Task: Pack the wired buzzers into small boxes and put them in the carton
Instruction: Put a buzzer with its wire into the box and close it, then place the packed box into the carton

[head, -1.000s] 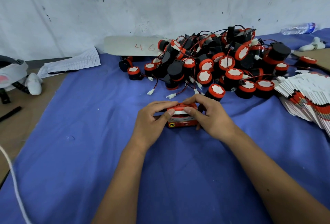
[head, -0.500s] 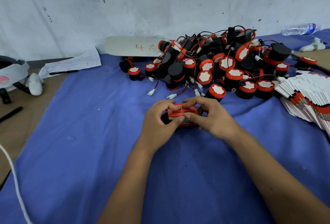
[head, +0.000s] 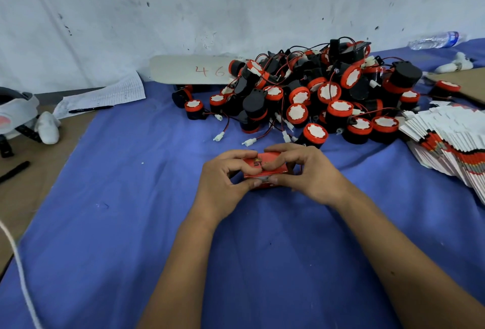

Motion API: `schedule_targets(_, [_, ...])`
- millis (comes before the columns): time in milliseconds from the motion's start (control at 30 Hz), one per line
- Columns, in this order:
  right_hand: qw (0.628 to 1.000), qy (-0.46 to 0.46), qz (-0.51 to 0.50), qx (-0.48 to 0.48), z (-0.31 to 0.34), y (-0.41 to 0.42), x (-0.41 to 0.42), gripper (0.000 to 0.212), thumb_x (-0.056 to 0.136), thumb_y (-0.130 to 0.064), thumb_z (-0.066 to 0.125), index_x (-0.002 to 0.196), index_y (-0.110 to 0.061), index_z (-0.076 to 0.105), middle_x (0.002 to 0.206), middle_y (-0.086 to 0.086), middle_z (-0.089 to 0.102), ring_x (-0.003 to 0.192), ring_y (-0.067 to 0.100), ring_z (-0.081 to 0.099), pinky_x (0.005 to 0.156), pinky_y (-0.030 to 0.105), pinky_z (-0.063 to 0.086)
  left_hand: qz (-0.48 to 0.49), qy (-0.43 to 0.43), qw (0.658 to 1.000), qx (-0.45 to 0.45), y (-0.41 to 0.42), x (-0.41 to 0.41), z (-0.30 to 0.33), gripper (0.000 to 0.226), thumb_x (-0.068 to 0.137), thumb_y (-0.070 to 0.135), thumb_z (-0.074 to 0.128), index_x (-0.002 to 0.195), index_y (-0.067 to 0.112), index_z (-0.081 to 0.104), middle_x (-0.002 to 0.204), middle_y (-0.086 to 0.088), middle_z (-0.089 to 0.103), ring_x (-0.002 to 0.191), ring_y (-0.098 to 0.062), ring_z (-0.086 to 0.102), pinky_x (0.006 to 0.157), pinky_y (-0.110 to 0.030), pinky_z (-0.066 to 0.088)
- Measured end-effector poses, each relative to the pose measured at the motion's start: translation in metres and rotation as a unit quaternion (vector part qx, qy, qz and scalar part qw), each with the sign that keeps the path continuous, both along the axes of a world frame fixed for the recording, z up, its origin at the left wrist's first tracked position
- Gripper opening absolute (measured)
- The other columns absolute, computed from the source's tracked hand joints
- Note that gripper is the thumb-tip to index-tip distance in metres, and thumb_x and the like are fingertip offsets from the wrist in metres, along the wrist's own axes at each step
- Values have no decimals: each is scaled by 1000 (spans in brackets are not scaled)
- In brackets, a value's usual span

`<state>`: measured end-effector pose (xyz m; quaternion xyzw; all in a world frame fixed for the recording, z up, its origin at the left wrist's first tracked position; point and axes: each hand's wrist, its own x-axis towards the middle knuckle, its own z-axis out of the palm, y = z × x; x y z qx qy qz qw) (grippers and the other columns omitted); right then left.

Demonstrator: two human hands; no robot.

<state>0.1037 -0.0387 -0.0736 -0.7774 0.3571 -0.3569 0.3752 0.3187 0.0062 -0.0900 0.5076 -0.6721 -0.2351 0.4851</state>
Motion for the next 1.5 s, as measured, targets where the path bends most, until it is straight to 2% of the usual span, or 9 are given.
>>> schedule_targets(233, [993,24,-53,-107,-2,9,0,22,80,-18,86,101,-20,83,138,0,65,128,7,59,99,23,53,10,-8,1000,-8,2,-4,3,15,77,3,89,84,13,82,118,7,72,115,-10,68,100,-40,55])
schedule_targets(467, [968,84,-106,-212,1,7,-5,17,78,-10,88,71,-6,74,104,2,75,92,11,70,73,8,48,33,-32,999,-21,2,-7,4,14,76,3,88,81,10,77,124,1,66,119,-4,62,102,-28,51])
schedule_targets(700, [961,107,-102,-233,3,8,-3,19,79,-15,88,73,-10,71,99,-3,73,96,20,64,76,41,56,44,-52,995,-71,0,-18,3,30,76,14,92,79,20,62,121,0,71,119,-8,62,99,-23,50])
schedule_targets(767, [954,129,-99,-251,5,7,-3,20,78,-19,89,79,-12,70,105,-4,71,102,22,58,83,39,53,42,-41,996,-63,0,-17,3,31,75,12,92,78,22,62,118,1,71,118,-6,63,97,-23,51])
schedule_targets(900, [959,161,-63,-225,3,6,-3,34,88,-22,80,119,-14,71,136,0,63,128,19,54,107,34,45,31,-21,998,-48,-1,-14,5,36,75,8,91,72,28,61,112,7,71,115,-1,63,91,-13,48])
schedule_targets(1033, [973,135,-46,-182,-2,4,0,28,91,-13,76,119,-10,76,136,8,66,127,22,61,107,43,50,25,-19,999,-39,-1,-13,6,41,77,4,88,70,34,61,111,18,69,117,-1,63,92,-10,46])
schedule_targets(1167, [969,130,-56,-202,-4,5,2,25,91,-14,77,116,-12,78,132,11,68,122,28,63,103,49,51,16,1,1000,-22,-1,-14,5,26,78,4,87,73,21,69,114,13,72,119,-3,64,94,-12,48])
schedule_targets(1367, [987,33,-25,-157,2,11,4,28,96,-22,70,124,-18,73,122,-12,71,116,1,64,98,22,51,19,97,995,11,2,-12,8,10,90,22,77,81,20,73,100,7,78,105,-11,72,88,-29,56])
schedule_targets(1500, [988,51,9,-147,3,13,5,62,76,-36,90,132,-25,65,121,-24,66,114,-3,62,95,13,47,35,144,988,34,5,-14,15,24,97,31,68,75,21,65,80,1,71,79,-9,69,69,-24,55])
